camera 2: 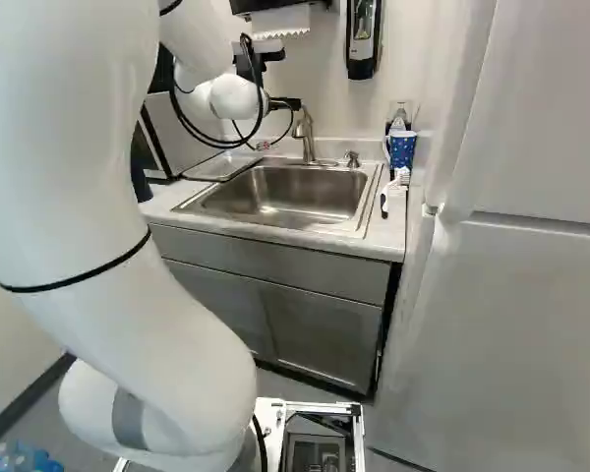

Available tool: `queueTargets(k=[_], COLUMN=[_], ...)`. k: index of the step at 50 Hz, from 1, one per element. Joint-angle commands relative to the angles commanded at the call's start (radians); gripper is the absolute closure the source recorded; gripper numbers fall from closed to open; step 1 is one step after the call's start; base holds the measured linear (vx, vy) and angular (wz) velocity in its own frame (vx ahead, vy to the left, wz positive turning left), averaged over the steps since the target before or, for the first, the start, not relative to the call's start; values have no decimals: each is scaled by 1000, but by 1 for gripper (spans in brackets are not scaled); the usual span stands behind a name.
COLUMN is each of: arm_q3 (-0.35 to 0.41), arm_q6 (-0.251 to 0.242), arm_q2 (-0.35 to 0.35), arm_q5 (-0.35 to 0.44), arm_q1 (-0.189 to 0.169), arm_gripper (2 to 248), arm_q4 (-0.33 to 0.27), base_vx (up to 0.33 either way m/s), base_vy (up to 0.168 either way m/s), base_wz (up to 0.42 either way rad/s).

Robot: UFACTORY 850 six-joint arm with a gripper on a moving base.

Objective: Rinse the cup and place it in the tray

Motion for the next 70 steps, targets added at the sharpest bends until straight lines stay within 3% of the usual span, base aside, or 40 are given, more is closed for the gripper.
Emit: queueTargets(k=[21, 41, 70], arm_q3=[-118, -229, -244], arm_q6=[0, 0, 0], arm_q2=[-109, -207, -220], arm_q5=[-72, -76, -42], arm_q1=[-2, -13, -13], arm_gripper=[3, 3, 3], arm_q4=[0, 0, 0], base_vx=[0, 0, 0], base_vy=[0, 0, 0], base_wz=[0, 0, 0])
